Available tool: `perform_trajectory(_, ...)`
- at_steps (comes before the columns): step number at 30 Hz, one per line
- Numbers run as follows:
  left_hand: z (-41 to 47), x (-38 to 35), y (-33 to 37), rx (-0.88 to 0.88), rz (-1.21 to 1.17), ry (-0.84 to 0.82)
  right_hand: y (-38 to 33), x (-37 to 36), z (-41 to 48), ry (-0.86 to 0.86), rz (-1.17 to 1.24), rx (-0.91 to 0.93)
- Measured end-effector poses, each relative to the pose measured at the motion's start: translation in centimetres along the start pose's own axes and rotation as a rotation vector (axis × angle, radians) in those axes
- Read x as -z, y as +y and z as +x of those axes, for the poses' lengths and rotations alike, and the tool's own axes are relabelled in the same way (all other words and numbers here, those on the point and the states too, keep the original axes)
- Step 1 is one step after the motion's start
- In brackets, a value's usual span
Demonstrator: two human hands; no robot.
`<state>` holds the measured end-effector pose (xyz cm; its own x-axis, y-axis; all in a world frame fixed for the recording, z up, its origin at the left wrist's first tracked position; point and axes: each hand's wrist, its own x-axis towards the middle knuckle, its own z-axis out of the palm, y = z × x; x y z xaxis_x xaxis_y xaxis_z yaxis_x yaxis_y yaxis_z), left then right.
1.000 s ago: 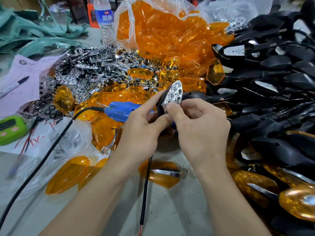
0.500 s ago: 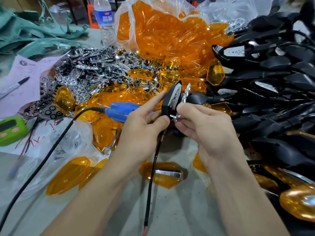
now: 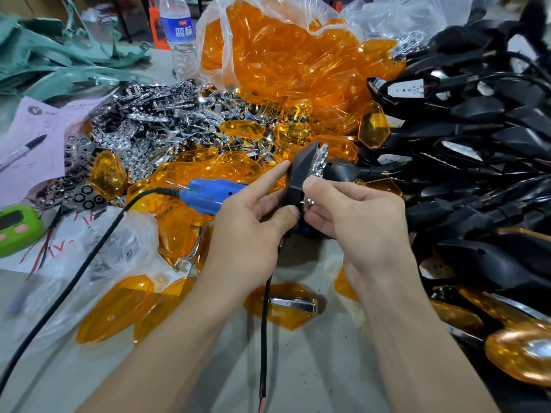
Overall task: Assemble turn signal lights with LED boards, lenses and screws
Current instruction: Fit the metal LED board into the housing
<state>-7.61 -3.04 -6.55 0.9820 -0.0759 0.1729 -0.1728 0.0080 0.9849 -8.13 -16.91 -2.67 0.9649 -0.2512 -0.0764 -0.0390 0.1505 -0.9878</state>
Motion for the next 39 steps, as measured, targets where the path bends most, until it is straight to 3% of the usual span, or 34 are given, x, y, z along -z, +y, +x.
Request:
perform_trajectory(8,0.0,0.1,0.0,-0.013,0.001,0.001,-0.4,0.4,0.1,-0.066,0.055,-0.056)
perform_trajectory(15,0.2,-0.3,0.1,-0.027,-0.008,0.006,0.0,0.2,0.1,0.005,0.092,-0.055)
perform_trajectory(22,1.0,0.2,0.9,0.138,-0.485,-0.08,-0.7,1.1,0.4,-0.128,0.318,-0.089)
perform_trajectory(26,1.1,0.4,1.1,0.143,-0.608,-0.12,-0.6,1.5,0.5,-0.216,0.395,-0.077)
perform_trajectory(31,1.1,0.7,0.9,0.122,-0.646,-0.125,-0.5,1.7,0.6,-0.319,0.363,-0.011)
perform_trajectory(34,1.1,0.7,0.9,0.121,-0.66,-0.114,-0.6,1.5,0.3,-0.255,0.274,0.043)
perform_trajectory(39,1.0,0.4,1.0,0.117,-0.647,-0.057,-0.8,0.3,-0.9,-0.108,0.104,0.297)
